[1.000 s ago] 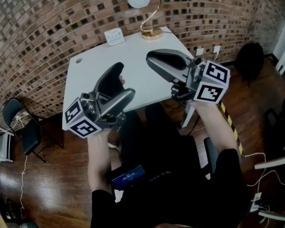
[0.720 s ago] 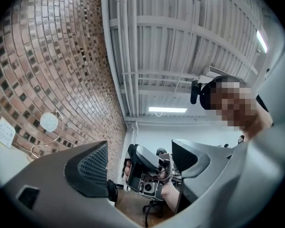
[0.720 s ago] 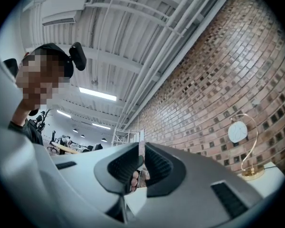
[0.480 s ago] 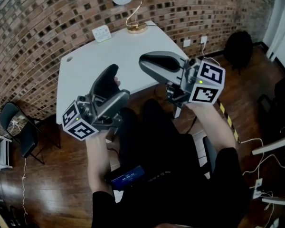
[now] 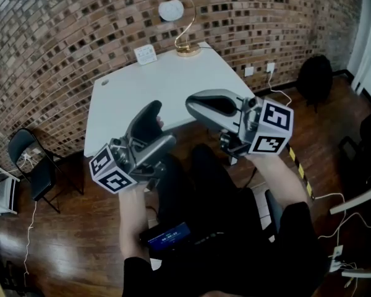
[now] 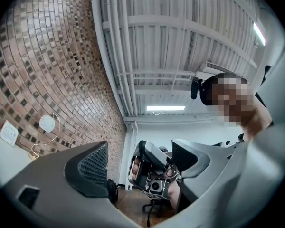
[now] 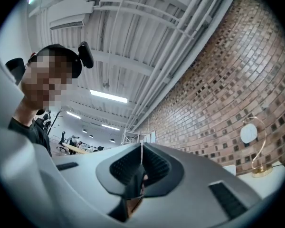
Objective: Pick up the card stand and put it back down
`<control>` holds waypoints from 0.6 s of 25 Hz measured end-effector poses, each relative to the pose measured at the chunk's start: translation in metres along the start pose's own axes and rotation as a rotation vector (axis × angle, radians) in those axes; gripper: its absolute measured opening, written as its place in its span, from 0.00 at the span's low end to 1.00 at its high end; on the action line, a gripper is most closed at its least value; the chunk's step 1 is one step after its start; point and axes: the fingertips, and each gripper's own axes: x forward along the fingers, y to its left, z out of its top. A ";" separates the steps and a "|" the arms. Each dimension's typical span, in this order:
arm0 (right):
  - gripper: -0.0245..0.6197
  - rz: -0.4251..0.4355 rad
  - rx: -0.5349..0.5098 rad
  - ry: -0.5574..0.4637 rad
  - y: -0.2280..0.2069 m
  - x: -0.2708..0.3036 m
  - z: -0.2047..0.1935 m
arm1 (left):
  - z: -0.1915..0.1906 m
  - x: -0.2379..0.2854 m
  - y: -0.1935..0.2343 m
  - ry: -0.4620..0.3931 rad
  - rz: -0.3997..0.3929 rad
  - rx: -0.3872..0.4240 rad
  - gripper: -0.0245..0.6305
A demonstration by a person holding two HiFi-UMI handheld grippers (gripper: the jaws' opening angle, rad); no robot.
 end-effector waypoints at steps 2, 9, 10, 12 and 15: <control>0.07 0.024 -0.003 0.004 0.012 0.002 -0.001 | 0.002 -0.003 -0.008 -0.001 0.003 0.008 0.67; 0.07 0.070 -0.034 0.005 0.036 0.006 0.001 | 0.004 -0.007 -0.027 0.016 0.006 0.046 0.67; 0.07 0.073 -0.032 0.006 0.036 0.006 0.000 | 0.005 -0.007 -0.028 0.016 0.007 0.049 0.67; 0.07 0.078 -0.026 0.007 0.034 0.006 -0.001 | 0.005 -0.007 -0.028 0.018 0.010 0.055 0.67; 0.07 0.083 -0.014 0.007 0.031 0.004 -0.004 | 0.001 -0.004 -0.027 0.025 0.014 0.059 0.67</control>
